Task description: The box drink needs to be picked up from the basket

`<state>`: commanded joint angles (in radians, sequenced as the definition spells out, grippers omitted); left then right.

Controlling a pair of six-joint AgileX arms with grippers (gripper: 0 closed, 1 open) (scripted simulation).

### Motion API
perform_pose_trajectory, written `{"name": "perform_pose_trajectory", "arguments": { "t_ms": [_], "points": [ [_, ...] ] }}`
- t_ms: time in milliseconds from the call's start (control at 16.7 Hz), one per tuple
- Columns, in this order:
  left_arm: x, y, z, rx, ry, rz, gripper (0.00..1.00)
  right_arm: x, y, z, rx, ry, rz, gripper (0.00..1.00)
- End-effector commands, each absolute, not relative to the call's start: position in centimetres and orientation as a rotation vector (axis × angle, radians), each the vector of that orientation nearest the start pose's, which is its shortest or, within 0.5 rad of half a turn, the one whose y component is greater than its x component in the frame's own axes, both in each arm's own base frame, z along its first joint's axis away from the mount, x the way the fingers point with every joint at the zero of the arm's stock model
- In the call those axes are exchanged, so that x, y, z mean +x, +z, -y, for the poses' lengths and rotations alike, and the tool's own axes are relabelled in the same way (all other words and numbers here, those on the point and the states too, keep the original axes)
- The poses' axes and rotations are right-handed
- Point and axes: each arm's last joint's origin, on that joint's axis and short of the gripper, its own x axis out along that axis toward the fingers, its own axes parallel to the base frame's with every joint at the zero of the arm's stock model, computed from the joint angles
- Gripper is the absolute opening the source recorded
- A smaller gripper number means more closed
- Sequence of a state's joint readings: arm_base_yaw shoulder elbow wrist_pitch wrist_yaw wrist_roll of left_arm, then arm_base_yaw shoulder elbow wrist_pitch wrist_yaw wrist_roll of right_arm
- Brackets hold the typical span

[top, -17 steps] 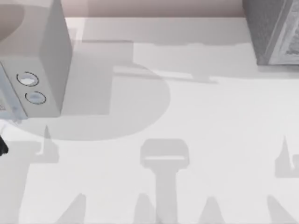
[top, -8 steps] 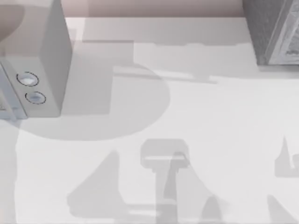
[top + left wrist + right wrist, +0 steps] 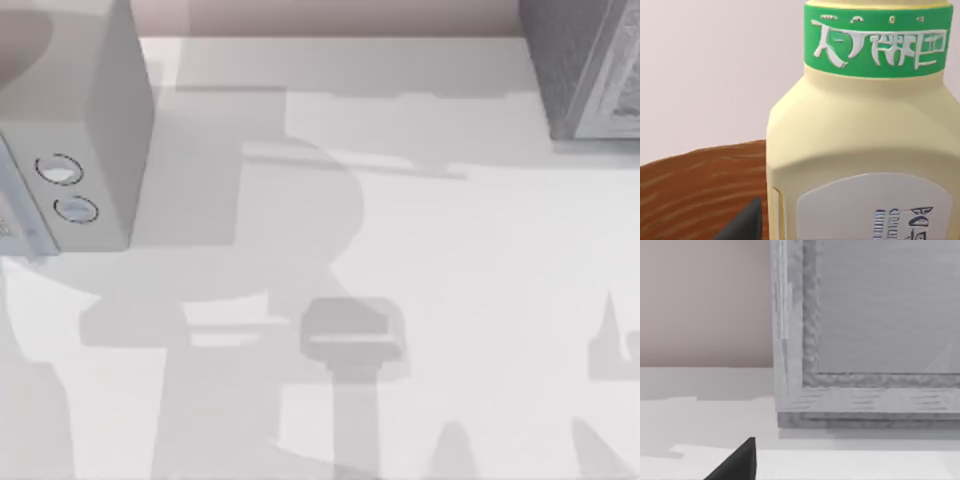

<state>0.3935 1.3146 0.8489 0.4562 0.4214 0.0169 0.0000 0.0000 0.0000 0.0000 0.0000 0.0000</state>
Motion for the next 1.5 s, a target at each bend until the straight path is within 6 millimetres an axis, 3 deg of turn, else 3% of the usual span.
{"name": "perform_pose_trajectory", "arguments": {
  "t_ms": [540,1080,1440,1500],
  "points": [
    [29.1,29.9,-11.2,0.002,-0.016,0.0,1.0,10.6,16.0,0.1,0.0,0.0,0.0,1.0],
    [33.5,29.5,-11.2,-0.003,-0.015,-0.009,1.0,10.6,16.0,0.1,0.0,0.0,0.0,1.0],
    [34.0,29.4,-11.2,-0.003,-0.015,-0.009,1.0,10.6,16.0,0.1,0.0,0.0,0.0,1.0],
    [34.0,29.4,-11.2,-0.003,-0.015,-0.009,0.92,10.6,16.0,0.1,0.0,0.0,0.0,1.0]
  ]
}}
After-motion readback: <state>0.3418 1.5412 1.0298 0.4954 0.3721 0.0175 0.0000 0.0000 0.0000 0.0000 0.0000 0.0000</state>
